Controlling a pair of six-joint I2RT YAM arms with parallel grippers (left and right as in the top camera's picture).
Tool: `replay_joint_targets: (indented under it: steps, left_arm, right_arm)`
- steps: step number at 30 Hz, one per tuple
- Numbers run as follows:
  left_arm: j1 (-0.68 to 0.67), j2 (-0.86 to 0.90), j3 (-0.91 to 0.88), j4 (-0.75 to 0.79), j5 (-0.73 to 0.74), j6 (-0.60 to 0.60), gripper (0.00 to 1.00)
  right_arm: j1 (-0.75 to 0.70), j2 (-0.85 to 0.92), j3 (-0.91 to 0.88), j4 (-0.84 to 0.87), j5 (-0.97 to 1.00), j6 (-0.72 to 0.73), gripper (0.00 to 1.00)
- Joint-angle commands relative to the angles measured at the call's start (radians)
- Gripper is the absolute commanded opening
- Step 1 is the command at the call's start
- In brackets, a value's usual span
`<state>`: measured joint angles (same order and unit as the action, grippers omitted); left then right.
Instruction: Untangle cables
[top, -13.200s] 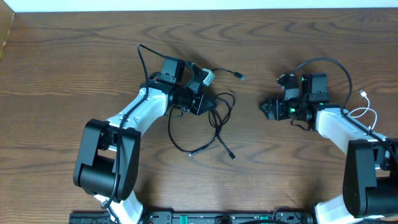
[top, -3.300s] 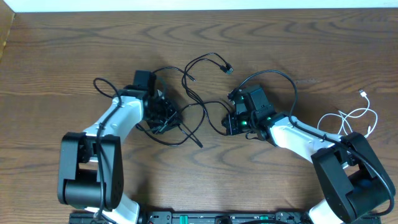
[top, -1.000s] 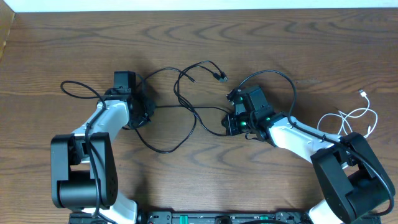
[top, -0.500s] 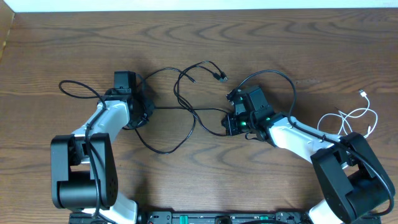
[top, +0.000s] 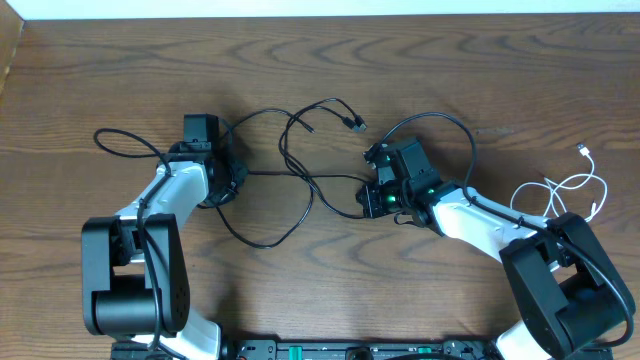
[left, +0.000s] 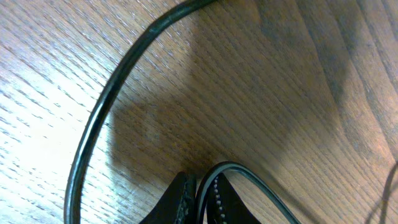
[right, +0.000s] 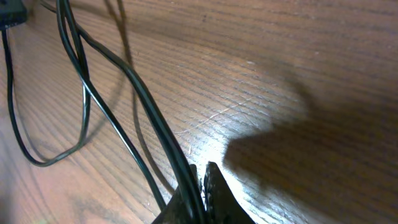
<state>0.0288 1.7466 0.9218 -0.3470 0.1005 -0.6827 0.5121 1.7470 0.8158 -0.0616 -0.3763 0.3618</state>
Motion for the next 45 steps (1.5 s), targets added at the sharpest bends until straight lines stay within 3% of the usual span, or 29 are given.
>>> replay_joint_targets:
  steps: [1,8,14,18,25,36,39,40,43,45]
  left_arm:
    - [0.005,-0.014,-0.015,0.002,-0.09,-0.003,0.11]
    - [0.005,-0.014,-0.015,0.003,-0.101,-0.002,0.08]
    - [0.006,-0.014,-0.015,-0.052,-0.25,-0.007,0.08]
    - [0.013,-0.014,-0.015,-0.175,-0.429,-0.173,0.08]
    - [0.063,-0.014,-0.015,-0.222,-0.435,-0.188,0.08]
    - [0.19,-0.014,-0.015,-0.247,-0.423,-0.183,0.17]
    - [0.191,-0.015,-0.004,-0.248,-0.415,-0.156,0.3]
    - [0.191,-0.015,0.007,-0.248,-0.398,-0.118,0.37]
    - [0.191,-0.021,0.065,-0.281,-0.311,-0.016,0.7]
    - [0.191,-0.031,0.114,-0.33,-0.24,0.016,0.79]
  right_arm:
    - [-0.003,-0.01,0.0,-0.002,0.089,-0.03,0.01]
    - [-0.006,-0.01,0.0,-0.027,0.344,-0.138,0.01]
    - [-0.014,-0.01,0.0,-0.063,0.457,-0.14,0.01]
    - [-0.014,-0.01,0.0,-0.113,0.65,-0.201,0.01]
    - [-0.014,-0.01,0.0,-0.174,0.908,-0.23,0.01]
    - [-0.011,-0.01,0.001,-0.152,0.858,-0.229,0.03]
    - [-0.009,-0.01,0.001,-0.151,0.845,-0.229,0.02]
    - [-0.009,-0.01,0.001,-0.151,0.845,-0.229,0.02]
    - [-0.008,-0.01,0.001,-0.141,0.836,-0.229,0.02]
    - [-0.007,-0.01,0.001,-0.135,0.809,-0.229,0.09]
